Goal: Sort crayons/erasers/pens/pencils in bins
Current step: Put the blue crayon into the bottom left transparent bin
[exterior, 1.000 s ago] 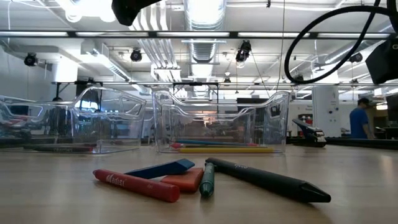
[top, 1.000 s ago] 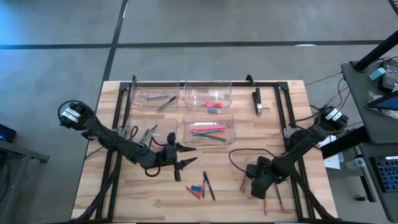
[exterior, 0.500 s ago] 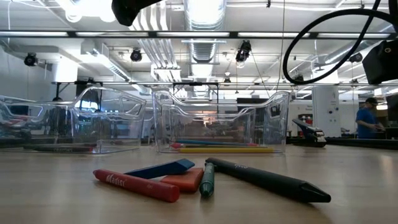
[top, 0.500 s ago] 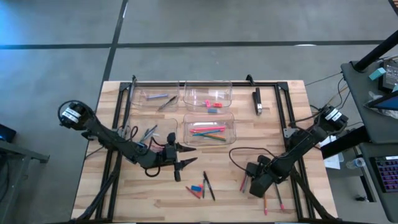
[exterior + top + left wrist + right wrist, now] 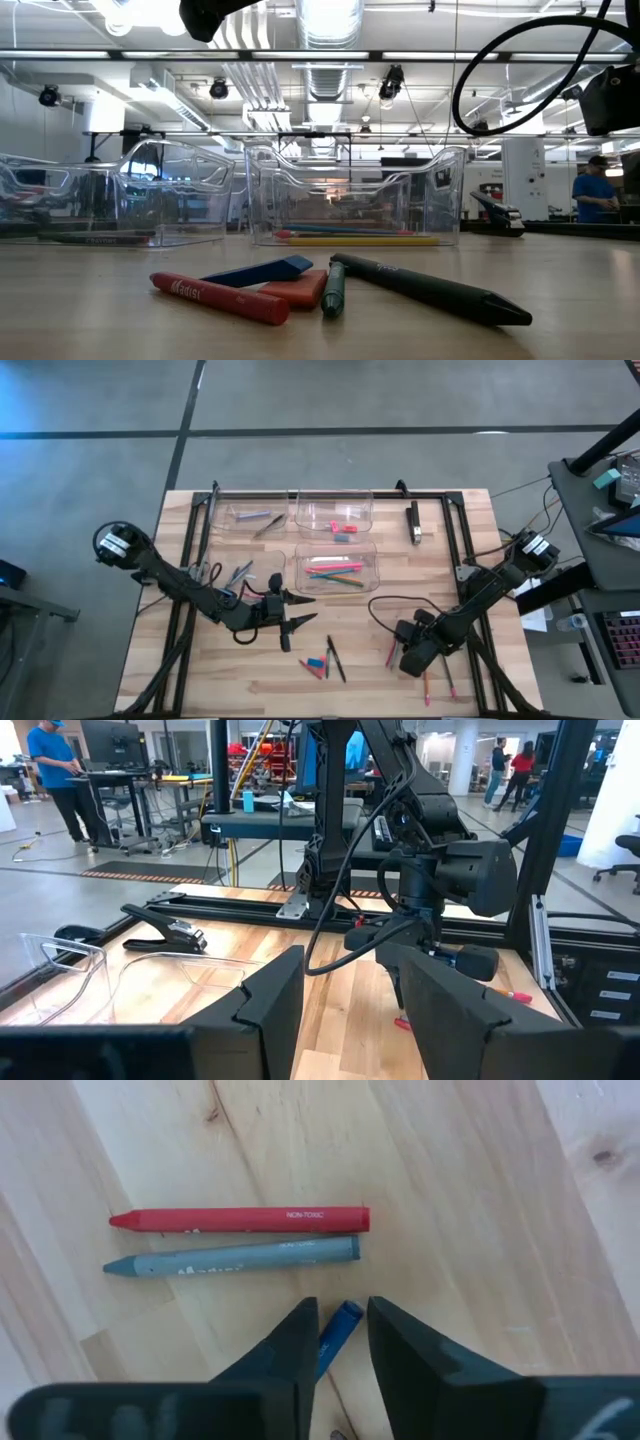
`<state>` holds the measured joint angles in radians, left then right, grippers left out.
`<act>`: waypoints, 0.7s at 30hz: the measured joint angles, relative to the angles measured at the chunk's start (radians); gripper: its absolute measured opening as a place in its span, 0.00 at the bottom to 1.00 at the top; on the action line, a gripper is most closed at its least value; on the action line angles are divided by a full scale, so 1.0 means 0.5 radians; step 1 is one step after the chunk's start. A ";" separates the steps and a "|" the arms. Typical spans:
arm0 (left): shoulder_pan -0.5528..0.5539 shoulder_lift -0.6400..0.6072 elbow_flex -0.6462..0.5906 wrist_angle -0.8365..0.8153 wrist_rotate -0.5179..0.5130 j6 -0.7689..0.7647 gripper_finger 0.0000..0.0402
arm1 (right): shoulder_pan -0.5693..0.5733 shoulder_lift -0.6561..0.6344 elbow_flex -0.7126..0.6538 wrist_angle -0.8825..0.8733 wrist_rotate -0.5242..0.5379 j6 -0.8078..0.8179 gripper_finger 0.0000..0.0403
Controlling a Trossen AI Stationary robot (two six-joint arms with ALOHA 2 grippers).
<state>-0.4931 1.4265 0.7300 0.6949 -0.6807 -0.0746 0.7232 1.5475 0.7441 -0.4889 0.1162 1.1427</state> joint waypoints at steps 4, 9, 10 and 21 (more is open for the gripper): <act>0.000 0.001 0.000 0.000 0.000 0.000 0.38 | 0.000 -0.001 0.000 0.008 -0.001 0.001 0.16; 0.000 0.018 -0.001 -0.005 0.000 0.000 0.38 | 0.000 -0.030 0.009 0.007 -0.003 0.004 0.14; 0.000 0.021 -0.001 -0.003 0.000 0.000 0.38 | 0.000 -0.043 0.016 0.003 -0.003 0.004 0.14; 0.000 0.024 0.001 0.003 0.000 0.000 0.37 | -0.010 -0.179 0.146 0.001 0.137 -0.134 0.13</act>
<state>-0.4931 1.4384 0.7307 0.6964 -0.6807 -0.0746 0.7180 1.4577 0.8168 -0.4884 0.1847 1.0759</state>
